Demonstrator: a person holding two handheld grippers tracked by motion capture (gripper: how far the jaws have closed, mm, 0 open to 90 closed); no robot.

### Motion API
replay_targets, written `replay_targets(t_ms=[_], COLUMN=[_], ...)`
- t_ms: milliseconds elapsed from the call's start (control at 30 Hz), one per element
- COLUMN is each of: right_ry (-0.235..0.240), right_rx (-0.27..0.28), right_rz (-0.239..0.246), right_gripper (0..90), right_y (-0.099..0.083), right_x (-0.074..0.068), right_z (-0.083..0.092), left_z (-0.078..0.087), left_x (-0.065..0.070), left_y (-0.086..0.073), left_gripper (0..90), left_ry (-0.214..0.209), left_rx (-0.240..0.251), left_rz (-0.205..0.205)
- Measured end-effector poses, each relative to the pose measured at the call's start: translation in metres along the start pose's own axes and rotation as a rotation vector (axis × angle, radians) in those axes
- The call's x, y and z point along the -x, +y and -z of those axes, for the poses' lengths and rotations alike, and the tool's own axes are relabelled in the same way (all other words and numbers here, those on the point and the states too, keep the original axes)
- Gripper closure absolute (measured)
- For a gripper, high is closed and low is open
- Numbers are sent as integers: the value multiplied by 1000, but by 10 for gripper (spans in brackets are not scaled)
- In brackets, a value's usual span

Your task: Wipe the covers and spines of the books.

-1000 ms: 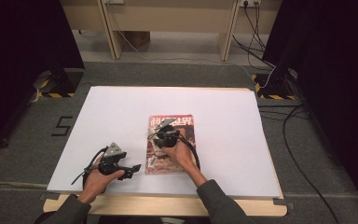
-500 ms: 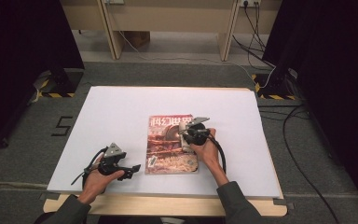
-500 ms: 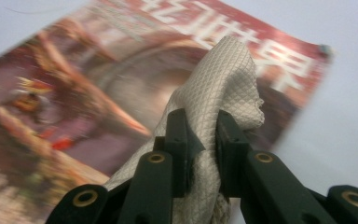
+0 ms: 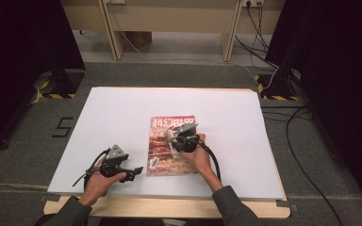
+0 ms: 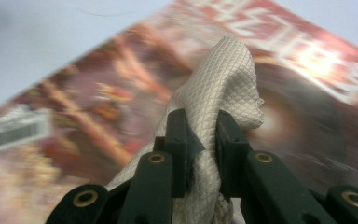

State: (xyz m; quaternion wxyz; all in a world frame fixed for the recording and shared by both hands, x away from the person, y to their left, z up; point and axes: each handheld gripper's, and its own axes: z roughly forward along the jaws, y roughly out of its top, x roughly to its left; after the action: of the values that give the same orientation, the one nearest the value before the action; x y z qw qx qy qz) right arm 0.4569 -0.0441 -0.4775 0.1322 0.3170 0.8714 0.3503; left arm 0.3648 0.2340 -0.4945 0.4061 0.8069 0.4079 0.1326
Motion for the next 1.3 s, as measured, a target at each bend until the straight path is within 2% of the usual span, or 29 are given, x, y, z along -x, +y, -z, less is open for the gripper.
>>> replay_targets(t_ms=[67, 167, 300, 367, 500, 567, 633, 767, 933, 1067, 1167, 1200, 1300], right_ry=[28, 87, 77, 80, 30, 27, 7, 30, 70, 101, 136, 134, 132], right_rx=[0, 10, 4, 5, -1, 3, -7, -5, -4, -3, 4, -2, -3], right_rz=[11, 13, 48, 20, -7, -21, 6, 32, 108, 121, 119, 106, 105], right_gripper=[781, 781, 780, 780, 780, 780, 780, 780, 780, 780, 780, 779, 779], right_y=[2, 3, 5, 4, 2, 2, 4, 10, 17, 17, 16, 15, 15], right_x=[-11, -21, -25, -22, -10, -8, -11, -25, -52, -63, -65, -65, -60], right_z=[-3, -6, -6, -6, -3, -3, -3, -9, -16, -17, -17, -16, -15], left_z=[0, 1, 1, 1, 1, 1, 1, 1, 3, 3, 2, 2, 2], left_x=[0, 0, 0, 0, 0, -1, 0, 1, 2, 2, 2, 2, 2], left_y=[0, 0, 0, 0, 0, -1, -1, -1, 0, 0, 0, 0, 0], left_gripper=[154, 154, 155, 155, 156, 156, 157, 159, 166, 168, 168, 168, 169], left_ry=[0, 0, 1, 2, 4, 5, 6, 10, 12, 11, 10, 9, 10], left_rx=[2, 3, 7, 6, 5, -3, -3, -7, 7, 3, -1, -2, 1], left_rz=[0, 0, 2, 2, 0, -7, -10, -20, -29, -34, -35, -36, -30])
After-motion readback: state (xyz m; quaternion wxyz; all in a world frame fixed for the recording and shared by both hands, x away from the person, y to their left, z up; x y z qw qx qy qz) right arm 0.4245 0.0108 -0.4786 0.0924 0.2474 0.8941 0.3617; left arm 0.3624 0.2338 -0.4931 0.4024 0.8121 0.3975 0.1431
